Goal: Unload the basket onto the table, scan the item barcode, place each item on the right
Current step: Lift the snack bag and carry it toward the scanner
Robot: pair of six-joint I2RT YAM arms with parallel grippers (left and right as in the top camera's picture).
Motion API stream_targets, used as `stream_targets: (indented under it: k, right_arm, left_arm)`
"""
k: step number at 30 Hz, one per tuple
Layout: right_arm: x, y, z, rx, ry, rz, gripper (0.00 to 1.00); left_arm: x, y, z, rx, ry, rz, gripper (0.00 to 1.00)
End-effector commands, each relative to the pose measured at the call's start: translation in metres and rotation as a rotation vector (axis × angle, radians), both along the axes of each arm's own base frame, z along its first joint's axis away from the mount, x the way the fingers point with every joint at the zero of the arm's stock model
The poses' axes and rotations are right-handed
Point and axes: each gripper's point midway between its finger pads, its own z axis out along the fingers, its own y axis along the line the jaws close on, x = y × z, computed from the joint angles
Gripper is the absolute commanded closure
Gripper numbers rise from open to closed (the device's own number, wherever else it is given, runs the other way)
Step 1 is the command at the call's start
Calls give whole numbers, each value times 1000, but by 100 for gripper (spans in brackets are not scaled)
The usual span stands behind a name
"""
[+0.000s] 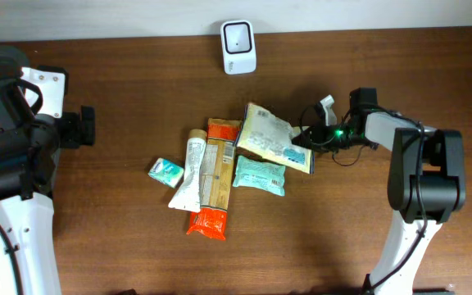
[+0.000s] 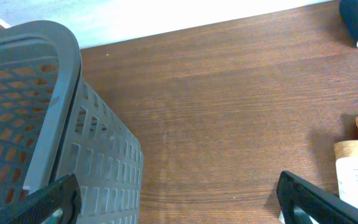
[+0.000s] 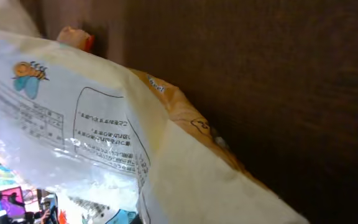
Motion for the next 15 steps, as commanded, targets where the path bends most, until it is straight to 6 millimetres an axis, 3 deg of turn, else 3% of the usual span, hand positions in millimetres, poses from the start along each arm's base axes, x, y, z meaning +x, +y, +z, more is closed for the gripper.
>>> stream_targets:
  k: [1,3,6,8,9,15]
  right_arm:
    - [-12,-12,-19,-27,68,-26,96]
    - [-9,-14,2,4,46,-34,96]
    - [-8,-13,56,-4,-37,-3,96]
    - [-13,-3,107,42,-139,49,96]
    - [-17,2,150,83,-230,70,96]
    - [-43,15,237,190,-413,114,96]
  left_arm:
    - [1,0,2,9,-4,-16,1]
    - [1,0,2,9,-4,-16,1]
    - [1,0,2,10,-4,-16,1]
    - [1,0,2,10,-4,-16,1]
    - [1,0,2,9,-4,-16,1]
    - [1,0,2,9,-4,-16,1]
